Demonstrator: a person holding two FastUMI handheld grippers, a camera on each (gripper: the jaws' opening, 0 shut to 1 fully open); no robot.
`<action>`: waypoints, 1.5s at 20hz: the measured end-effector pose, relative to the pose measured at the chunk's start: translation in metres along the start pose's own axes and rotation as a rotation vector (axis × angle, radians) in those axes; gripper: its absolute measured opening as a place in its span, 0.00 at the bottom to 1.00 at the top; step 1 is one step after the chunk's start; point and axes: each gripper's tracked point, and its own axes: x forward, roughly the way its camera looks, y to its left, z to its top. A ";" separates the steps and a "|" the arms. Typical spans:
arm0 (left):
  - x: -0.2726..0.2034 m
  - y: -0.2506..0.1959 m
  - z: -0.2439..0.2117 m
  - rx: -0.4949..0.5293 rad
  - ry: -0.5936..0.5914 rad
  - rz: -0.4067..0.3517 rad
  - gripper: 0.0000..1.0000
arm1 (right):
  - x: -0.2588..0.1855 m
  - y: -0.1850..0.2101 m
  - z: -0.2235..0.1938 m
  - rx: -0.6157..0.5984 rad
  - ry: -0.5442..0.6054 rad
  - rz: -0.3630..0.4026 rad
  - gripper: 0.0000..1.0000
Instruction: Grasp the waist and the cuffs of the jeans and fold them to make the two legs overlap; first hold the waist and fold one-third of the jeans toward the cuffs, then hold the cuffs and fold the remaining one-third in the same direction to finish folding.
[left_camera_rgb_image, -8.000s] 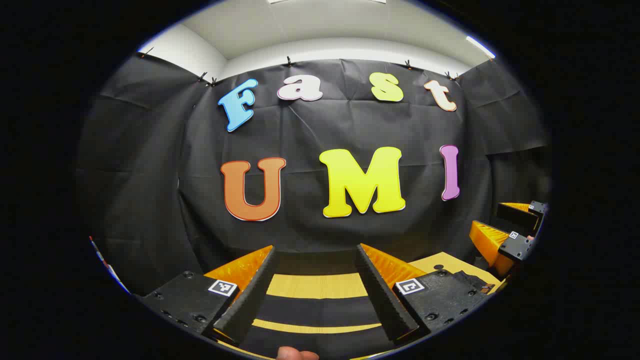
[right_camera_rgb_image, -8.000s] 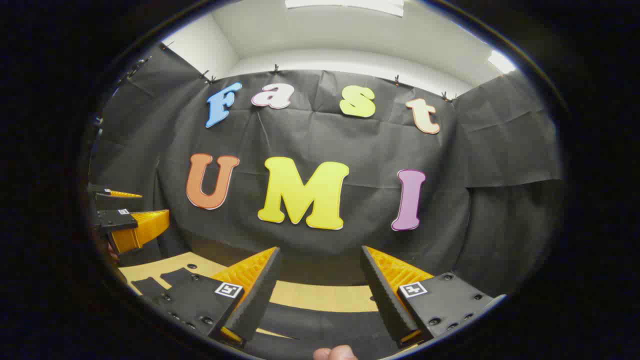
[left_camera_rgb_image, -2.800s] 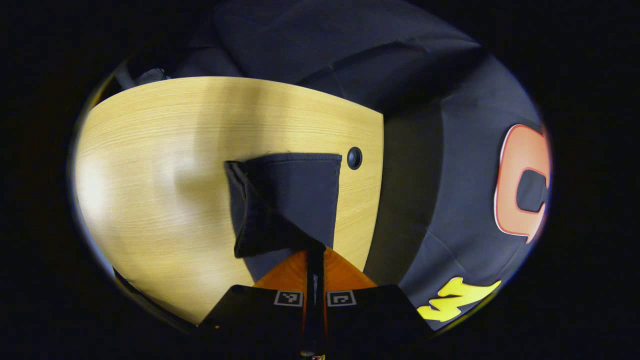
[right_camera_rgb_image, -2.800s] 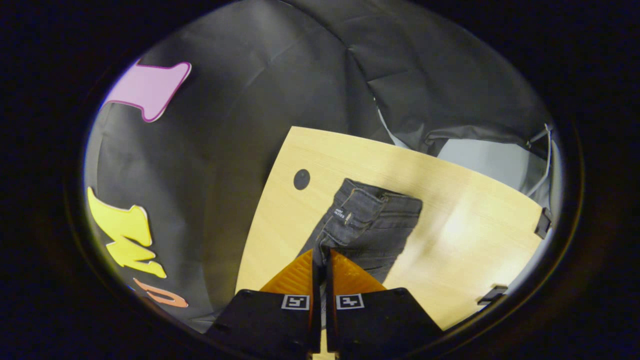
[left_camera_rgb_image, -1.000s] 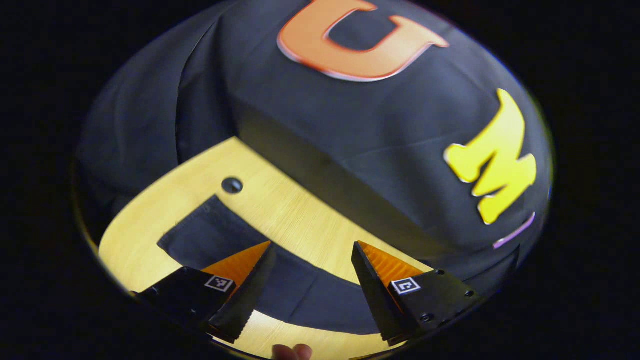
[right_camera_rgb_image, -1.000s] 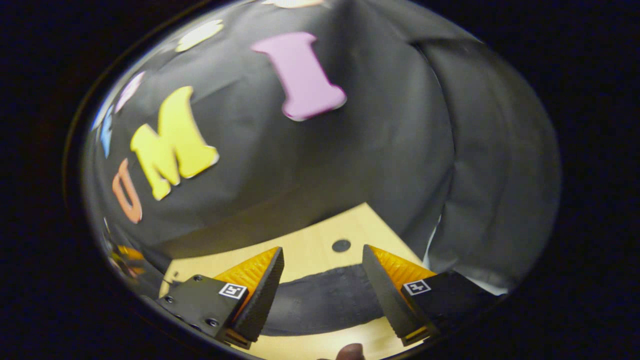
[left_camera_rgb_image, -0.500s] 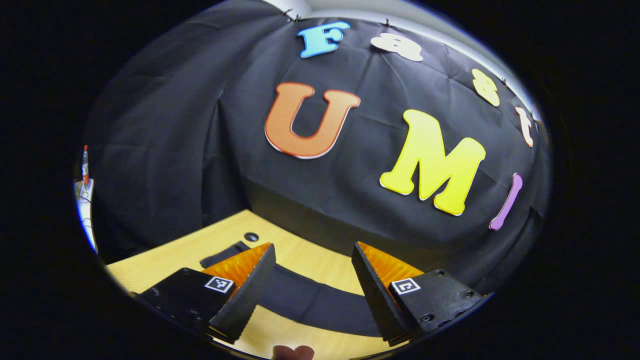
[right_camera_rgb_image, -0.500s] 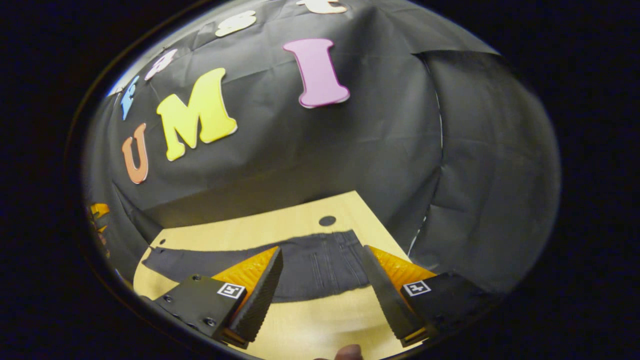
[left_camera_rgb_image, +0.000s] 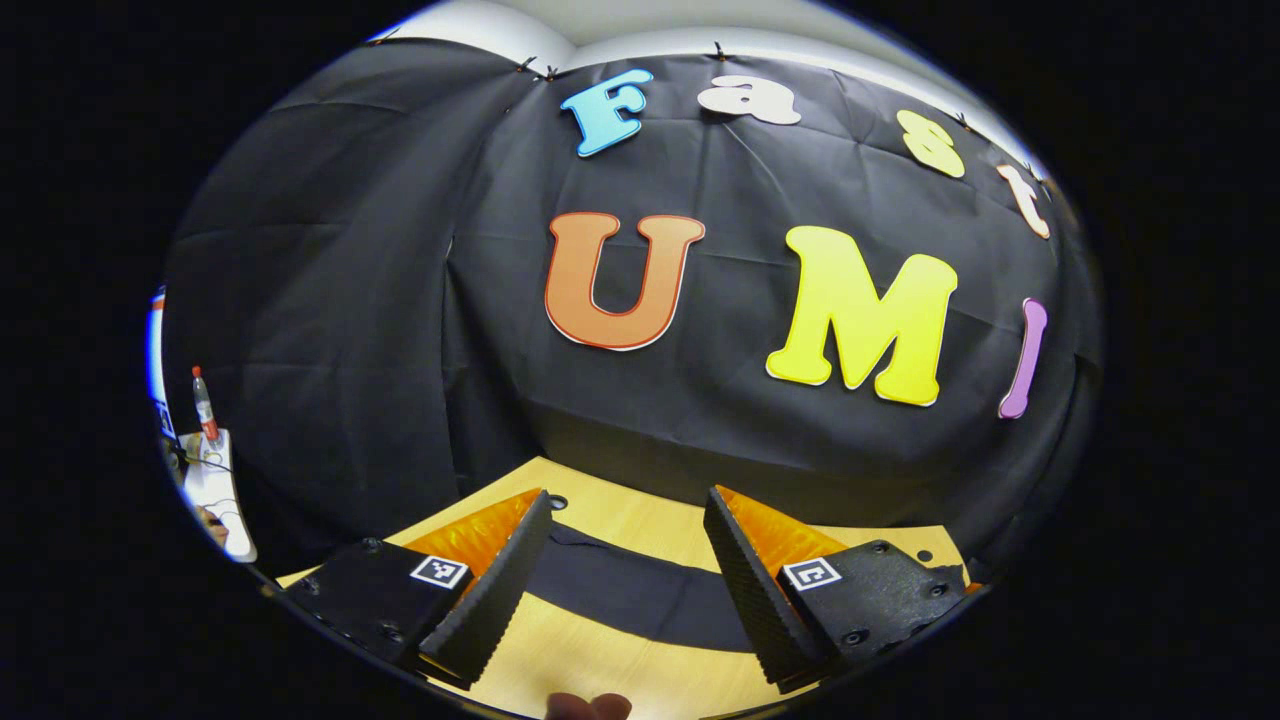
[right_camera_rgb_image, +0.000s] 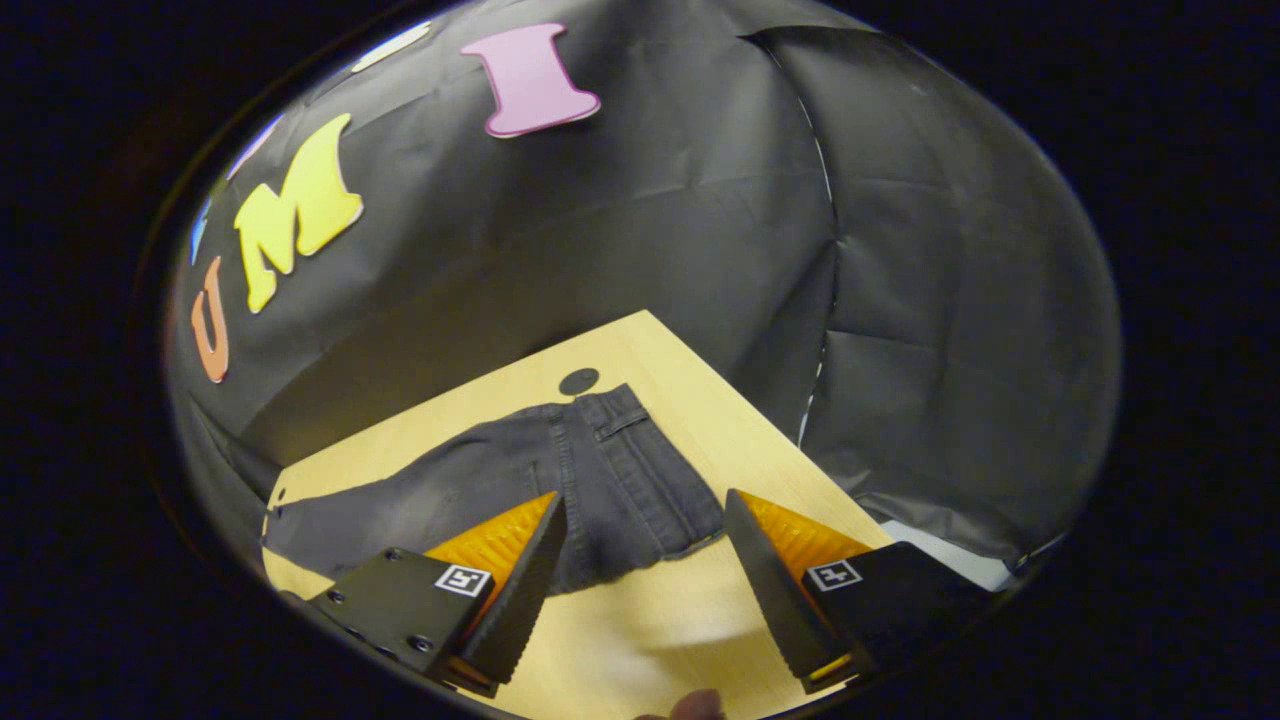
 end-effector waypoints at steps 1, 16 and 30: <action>-0.001 0.001 0.000 0.011 0.011 0.005 0.98 | 0.010 -0.003 -0.002 0.001 0.003 -0.012 0.98; 0.011 0.032 -0.014 -0.027 0.100 0.008 0.99 | 0.026 0.015 -0.023 -0.040 0.128 -0.039 0.22; 0.021 0.071 -0.002 0.087 -0.026 -0.095 0.99 | -0.119 0.242 0.098 -0.154 -0.083 0.192 0.14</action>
